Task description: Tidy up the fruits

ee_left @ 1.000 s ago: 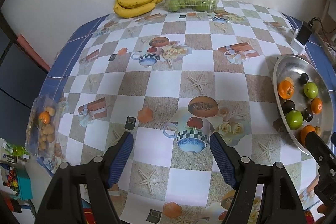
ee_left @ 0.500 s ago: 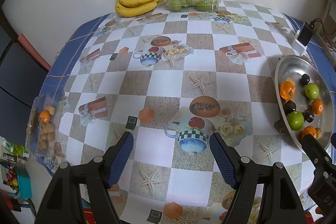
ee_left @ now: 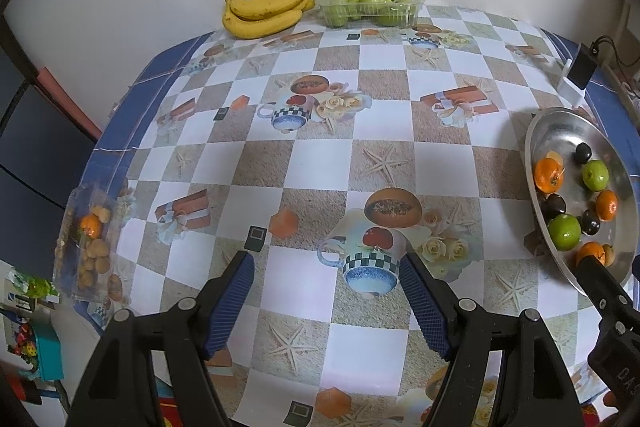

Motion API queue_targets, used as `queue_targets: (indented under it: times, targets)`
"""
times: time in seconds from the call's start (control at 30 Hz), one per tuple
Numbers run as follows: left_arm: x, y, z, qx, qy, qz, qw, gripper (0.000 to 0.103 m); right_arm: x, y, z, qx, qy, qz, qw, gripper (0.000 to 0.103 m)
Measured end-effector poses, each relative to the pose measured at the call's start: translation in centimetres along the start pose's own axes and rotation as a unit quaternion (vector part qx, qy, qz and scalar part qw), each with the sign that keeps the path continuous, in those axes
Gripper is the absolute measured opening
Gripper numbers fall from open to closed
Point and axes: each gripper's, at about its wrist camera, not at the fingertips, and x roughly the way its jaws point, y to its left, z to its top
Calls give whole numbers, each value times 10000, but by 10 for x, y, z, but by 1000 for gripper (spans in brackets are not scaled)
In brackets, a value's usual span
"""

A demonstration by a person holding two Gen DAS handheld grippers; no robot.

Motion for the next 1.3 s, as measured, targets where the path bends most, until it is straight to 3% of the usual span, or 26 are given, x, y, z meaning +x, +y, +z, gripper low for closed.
queue_targets:
  times: [1.3]
  targets:
    - [5, 1, -1, 32, 76, 16, 10000, 78, 3, 1, -1, 41, 79, -58, 9999, 98]
